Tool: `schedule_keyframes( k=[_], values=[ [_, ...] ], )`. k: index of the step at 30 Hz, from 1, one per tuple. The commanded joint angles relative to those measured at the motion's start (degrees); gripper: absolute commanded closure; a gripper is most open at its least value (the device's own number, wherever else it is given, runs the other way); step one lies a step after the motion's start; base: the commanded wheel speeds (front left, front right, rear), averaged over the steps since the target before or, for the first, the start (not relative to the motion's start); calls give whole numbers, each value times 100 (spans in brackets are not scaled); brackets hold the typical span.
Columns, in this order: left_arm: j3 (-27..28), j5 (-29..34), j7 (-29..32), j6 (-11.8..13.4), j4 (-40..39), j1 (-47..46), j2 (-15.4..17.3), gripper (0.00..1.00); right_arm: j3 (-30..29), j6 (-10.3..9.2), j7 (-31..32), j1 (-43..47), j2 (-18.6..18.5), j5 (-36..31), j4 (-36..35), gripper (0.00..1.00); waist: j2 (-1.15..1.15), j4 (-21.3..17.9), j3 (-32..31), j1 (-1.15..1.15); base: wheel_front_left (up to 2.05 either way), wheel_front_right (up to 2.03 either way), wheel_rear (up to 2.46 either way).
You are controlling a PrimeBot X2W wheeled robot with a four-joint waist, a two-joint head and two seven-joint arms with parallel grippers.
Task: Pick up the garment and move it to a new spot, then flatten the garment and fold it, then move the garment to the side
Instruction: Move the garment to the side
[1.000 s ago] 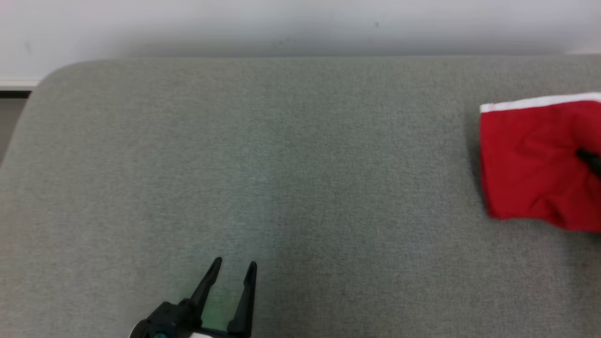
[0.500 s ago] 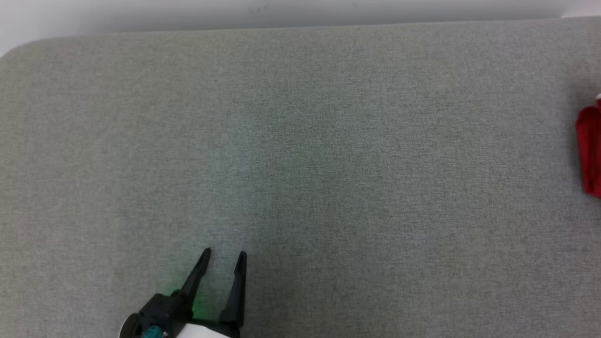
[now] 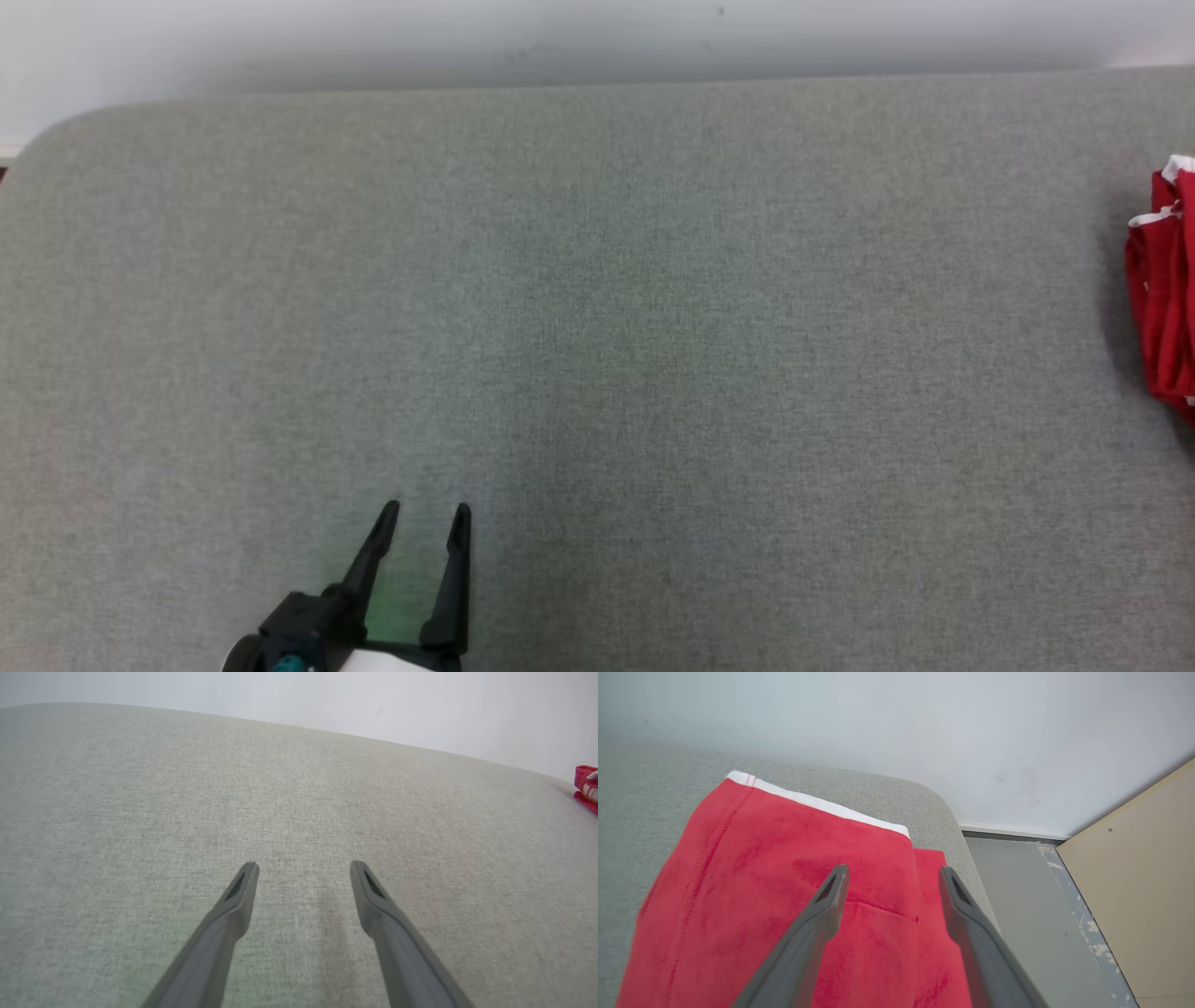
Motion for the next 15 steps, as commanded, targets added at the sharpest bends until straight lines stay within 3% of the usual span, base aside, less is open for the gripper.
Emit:
schedule_keyframes(
  k=[1, 8, 15],
  values=[
    [36, -22, 2, 16, -20, 93, 23, 0, -3, -14, -195, 196, 56, -1, -134, 0, 0, -7, -150, 0, 0, 0, 0],
    [129, -83, 2, 90, -138, 333, 23, 0, -165, -14, -1108, 1009, 463, -227, -954, 0, 0, 45, -727, 0, 0, 0, 0],
    [326, -160, 2, 278, -260, 765, 23, 0, -398, -13, -2044, 2088, 1251, -927, -1677, 0, 0, -40, -1454, 0, 0, 0, 0]
  ],
)
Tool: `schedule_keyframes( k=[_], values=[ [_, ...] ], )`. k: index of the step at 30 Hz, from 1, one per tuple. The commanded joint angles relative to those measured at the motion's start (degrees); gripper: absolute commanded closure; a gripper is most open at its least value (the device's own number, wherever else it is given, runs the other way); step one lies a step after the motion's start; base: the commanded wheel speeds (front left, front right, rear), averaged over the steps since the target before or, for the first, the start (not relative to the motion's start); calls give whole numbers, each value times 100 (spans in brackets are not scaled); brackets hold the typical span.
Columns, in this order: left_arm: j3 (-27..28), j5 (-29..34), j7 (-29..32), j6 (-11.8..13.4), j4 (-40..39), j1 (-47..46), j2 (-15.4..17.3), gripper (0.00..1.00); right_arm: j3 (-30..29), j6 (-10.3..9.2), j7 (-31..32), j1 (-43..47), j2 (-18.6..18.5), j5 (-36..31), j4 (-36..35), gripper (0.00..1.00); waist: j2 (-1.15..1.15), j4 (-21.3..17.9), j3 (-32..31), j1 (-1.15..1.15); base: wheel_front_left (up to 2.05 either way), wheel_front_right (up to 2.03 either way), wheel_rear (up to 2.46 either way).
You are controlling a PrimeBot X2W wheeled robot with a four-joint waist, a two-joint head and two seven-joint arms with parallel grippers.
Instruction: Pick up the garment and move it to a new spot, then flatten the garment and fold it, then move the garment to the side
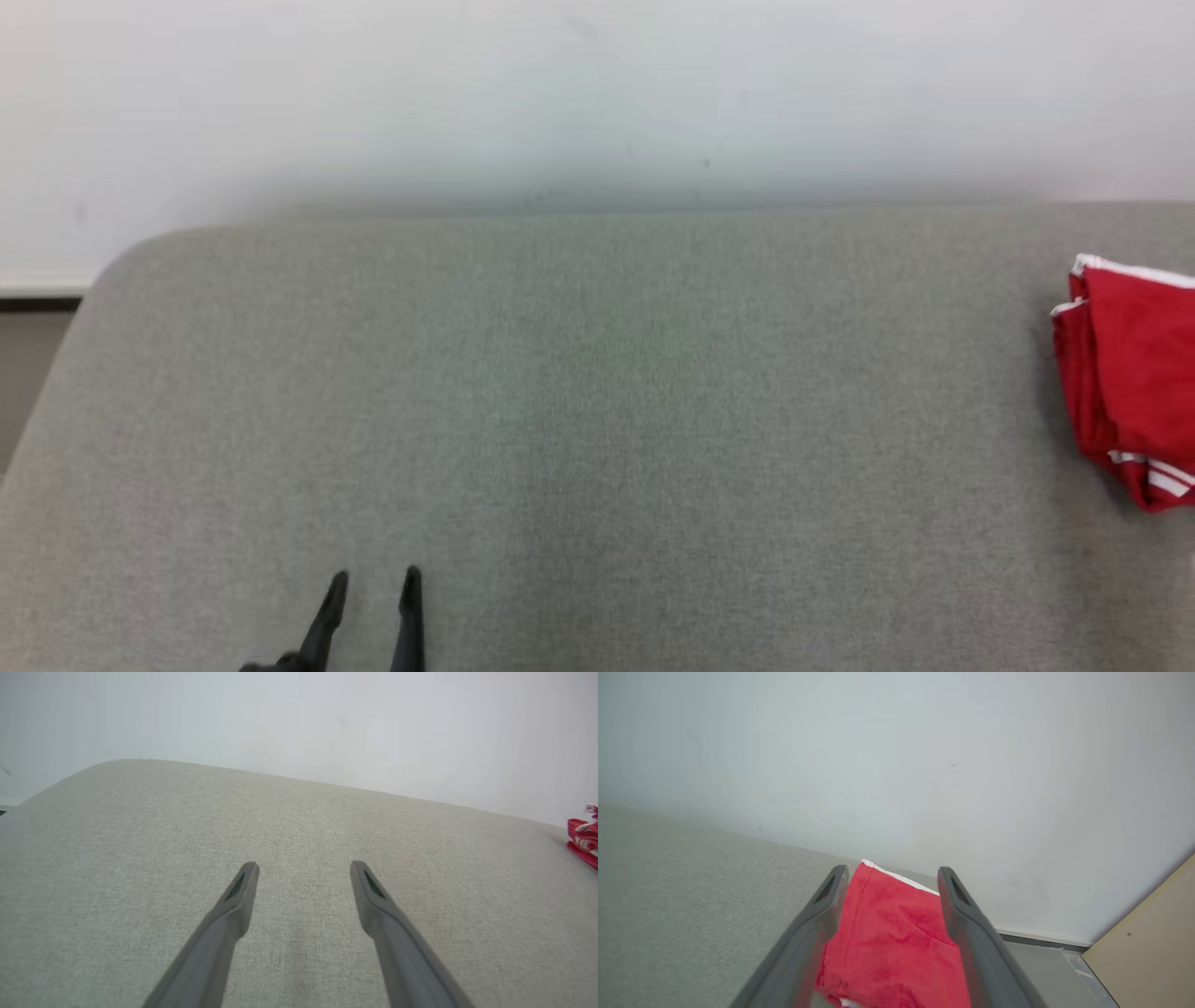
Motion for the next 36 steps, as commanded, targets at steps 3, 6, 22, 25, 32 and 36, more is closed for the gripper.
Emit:
schedule_keyframes(
  k=[3, 6, 22, 25, 32, 36],
  values=[
    [116, 27, 2, 116, 35, 306, 21, 0, -24, -13, -473, 592, 498, -386, -166, 0, 0, -158, -560, 0, 0, 0, 0],
    [204, -26, 2, 179, 74, 411, 21, 0, 21, -12, -908, 960, 857, -684, -257, 0, 0, -229, -685, 0, 0, 0, 0],
    [108, 103, 2, -57, 266, 655, 21, 0, 48, -12, -1463, 2290, 1909, -1214, -566, 0, 0, -184, -996, 0, 0, 0, 0],
    [104, 141, 2, -68, 196, 692, 21, 0, 118, -12, -1464, 2345, 1959, -1228, -565, 0, 0, -190, -1026, 0, 0, 0, 0],
    [19, 189, 2, -162, 112, 606, 21, 0, 123, -12, -1465, 2361, 1980, -1158, -496, 0, 0, -111, -1051, 0, 0, 0, 0],
    [9, 218, 2, -156, 158, 529, 21, 0, 185, -12, -1465, 2350, 1977, -1134, -475, 0, 0, -75, -1046, 0, 0, 0, 0]
  ],
)
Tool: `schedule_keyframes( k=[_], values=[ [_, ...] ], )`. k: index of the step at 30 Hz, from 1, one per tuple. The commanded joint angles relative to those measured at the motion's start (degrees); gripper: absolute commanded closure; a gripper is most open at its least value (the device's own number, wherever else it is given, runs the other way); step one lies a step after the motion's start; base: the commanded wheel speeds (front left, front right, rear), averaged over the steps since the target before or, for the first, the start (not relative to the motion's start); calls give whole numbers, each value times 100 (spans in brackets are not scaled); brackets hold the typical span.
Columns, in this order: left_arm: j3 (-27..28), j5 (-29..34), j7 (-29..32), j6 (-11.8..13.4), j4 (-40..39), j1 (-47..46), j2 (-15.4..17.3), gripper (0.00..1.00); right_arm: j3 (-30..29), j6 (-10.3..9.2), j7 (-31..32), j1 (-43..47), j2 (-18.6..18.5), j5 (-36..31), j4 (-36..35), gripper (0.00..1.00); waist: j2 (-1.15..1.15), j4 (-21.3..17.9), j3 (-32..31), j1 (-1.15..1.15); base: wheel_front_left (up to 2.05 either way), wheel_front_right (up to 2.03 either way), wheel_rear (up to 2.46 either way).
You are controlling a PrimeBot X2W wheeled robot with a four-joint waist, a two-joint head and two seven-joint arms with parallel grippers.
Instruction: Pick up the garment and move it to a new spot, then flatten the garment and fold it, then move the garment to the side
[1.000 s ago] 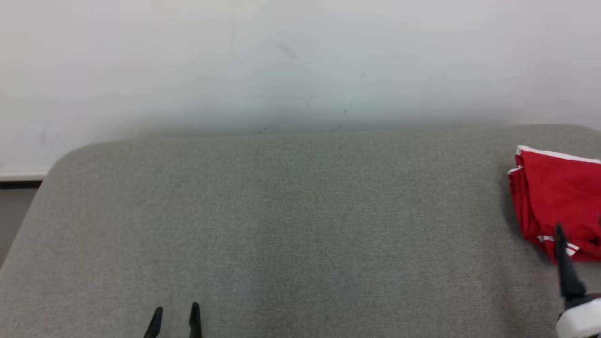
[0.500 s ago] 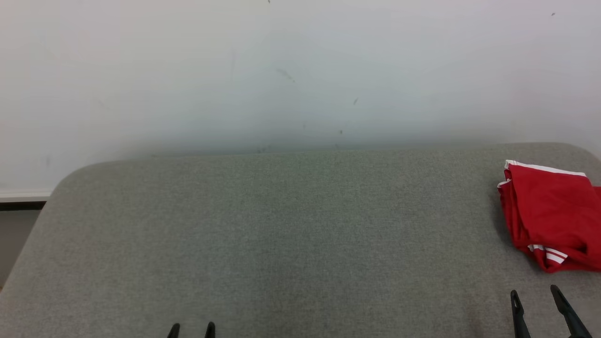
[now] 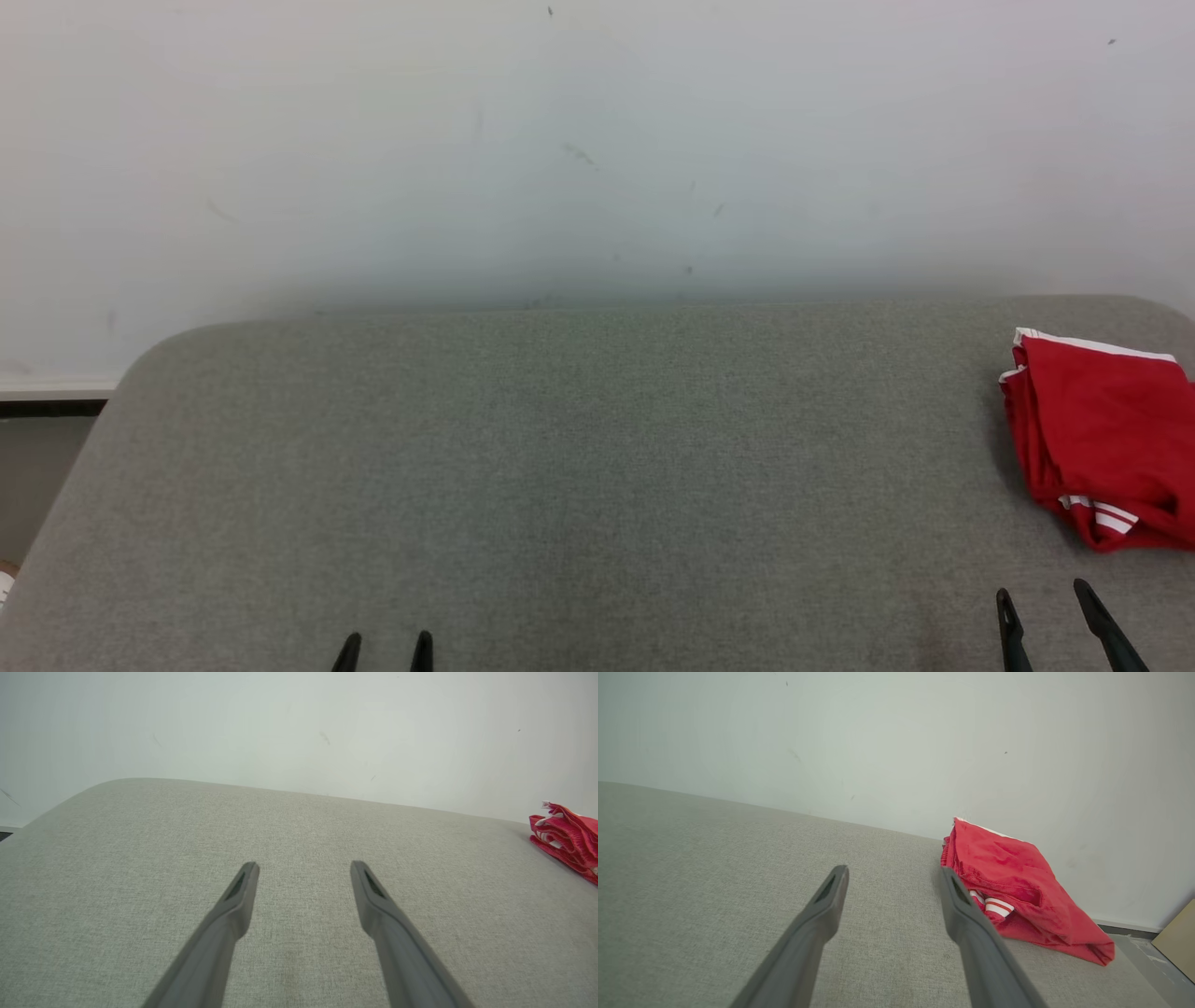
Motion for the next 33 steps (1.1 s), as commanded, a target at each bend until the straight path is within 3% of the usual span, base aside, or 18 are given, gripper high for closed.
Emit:
schedule_keyframes(
  k=[1, 12, 13, 17, 33],
  values=[
    [26, 68, 2, 20, 17, -72, 23, 0, 15, -12, -14, 41, -4, 30, 16, 0, 0, 14, 3, 0, 0, 0, 0],
    [80, 41, 2, 21, 55, -54, 23, 0, 100, -12, -14, 32, -2, 118, 39, 0, 0, 23, -12, 0, 0, 0, 0],
    [78, 15, 0, 36, 53, -31, 0, 100, 107, 0, 0, -3, 3, 108, 34, 100, 0, 24, -12, 0, 0, 0, 0],
    [66, -57, 13, 32, 225, 36, -12, 100, 96, 1, 66, -17, 48, 184, 238, 100, 0, 26, -11, 0, 0, 0, 0],
    [286, -1832, 426, -113, 305, -316, 38, 100, 59, 0, 511, -279, 34, 2156, 255, 100, 0, 33, 40, 0, 0, 0, 0]
  ],
)
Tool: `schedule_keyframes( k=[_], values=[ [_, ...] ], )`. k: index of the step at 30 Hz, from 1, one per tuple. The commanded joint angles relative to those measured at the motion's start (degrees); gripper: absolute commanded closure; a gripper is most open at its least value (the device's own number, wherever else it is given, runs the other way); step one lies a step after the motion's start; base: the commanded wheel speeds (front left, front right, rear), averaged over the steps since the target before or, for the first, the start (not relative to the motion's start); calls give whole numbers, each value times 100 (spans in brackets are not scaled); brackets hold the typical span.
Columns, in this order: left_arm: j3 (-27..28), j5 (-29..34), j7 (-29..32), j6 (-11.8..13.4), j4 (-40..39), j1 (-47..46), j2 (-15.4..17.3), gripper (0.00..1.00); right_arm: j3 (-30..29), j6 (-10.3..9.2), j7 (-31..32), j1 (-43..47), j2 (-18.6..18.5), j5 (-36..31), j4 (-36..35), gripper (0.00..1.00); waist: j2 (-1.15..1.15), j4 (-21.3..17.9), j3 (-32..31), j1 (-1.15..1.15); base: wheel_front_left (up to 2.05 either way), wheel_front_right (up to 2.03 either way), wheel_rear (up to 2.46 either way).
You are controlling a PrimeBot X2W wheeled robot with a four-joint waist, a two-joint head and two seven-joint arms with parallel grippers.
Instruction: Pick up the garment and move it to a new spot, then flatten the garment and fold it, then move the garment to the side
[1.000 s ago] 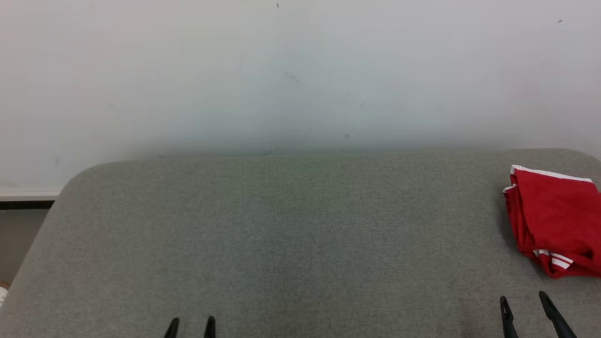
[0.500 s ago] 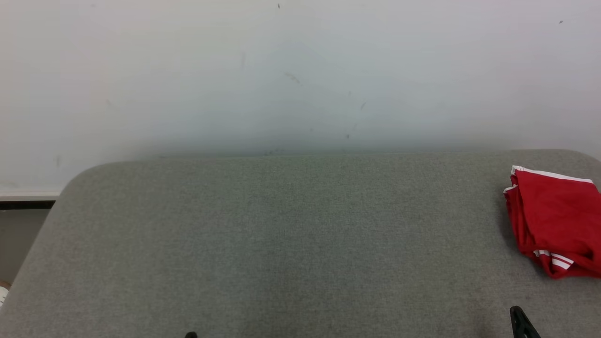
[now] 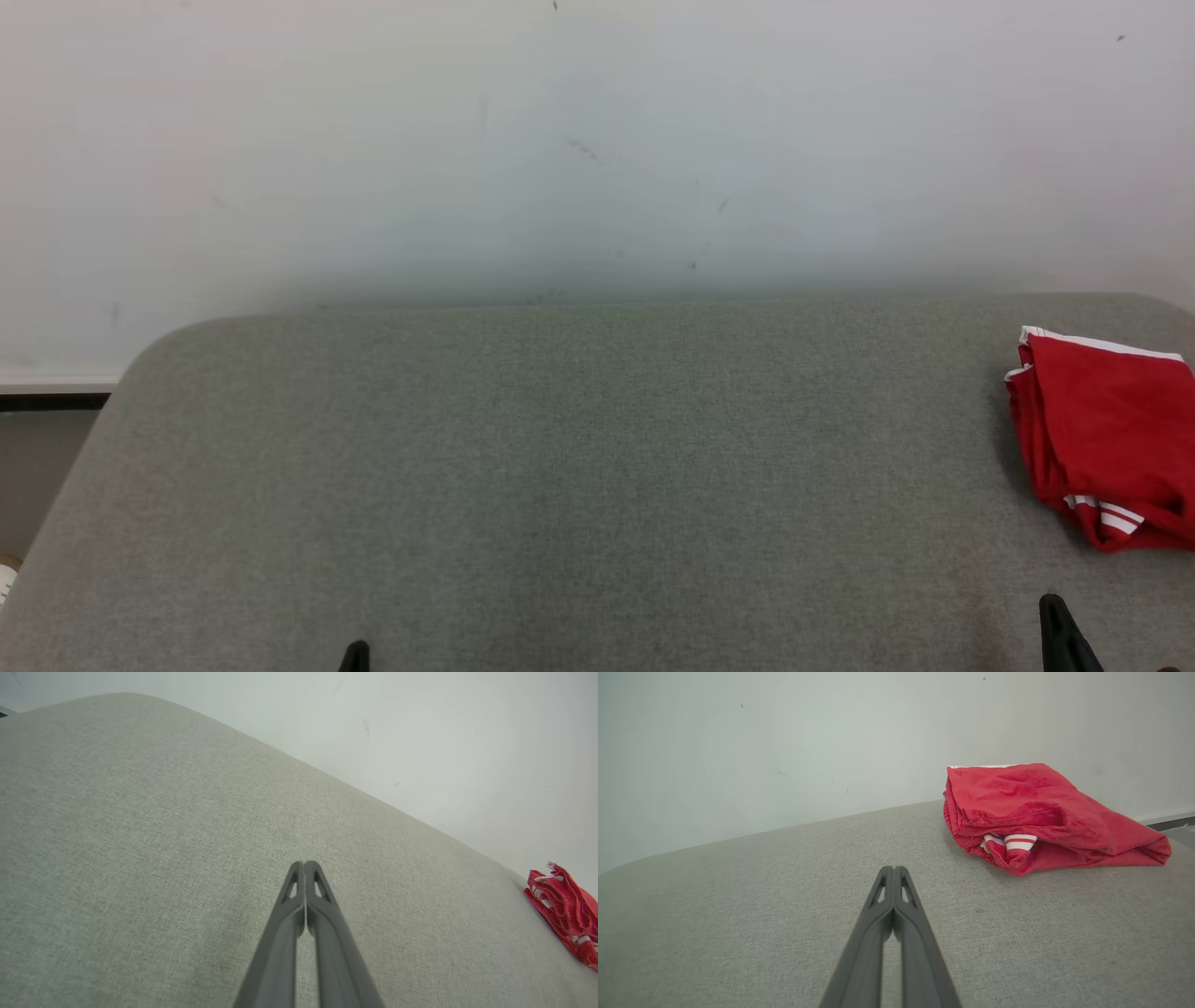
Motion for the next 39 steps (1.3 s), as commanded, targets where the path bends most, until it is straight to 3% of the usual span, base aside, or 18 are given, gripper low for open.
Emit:
schedule_keyframes(
  k=[1, 21, 39],
  values=[
    [52, -267, 48, -37, -65, -180, 48, 100, -7, -2, 40, -167, -49, 288, -94, 100, 0, 1, 5, 0, 0, 0, 0],
    [294, -2022, 478, -186, -9, -522, 82, 100, -41, -4, 473, -433, -65, 2250, -76, 100, 0, 10, 68, 0, 0, 0, 0],
    [478, -3222, 793, -289, 37, -756, 95, 100, -71, -5, 789, -620, -76, 3625, -51, 100, 0, 17, 123, 0, 0, 0, 0]
  ],
)
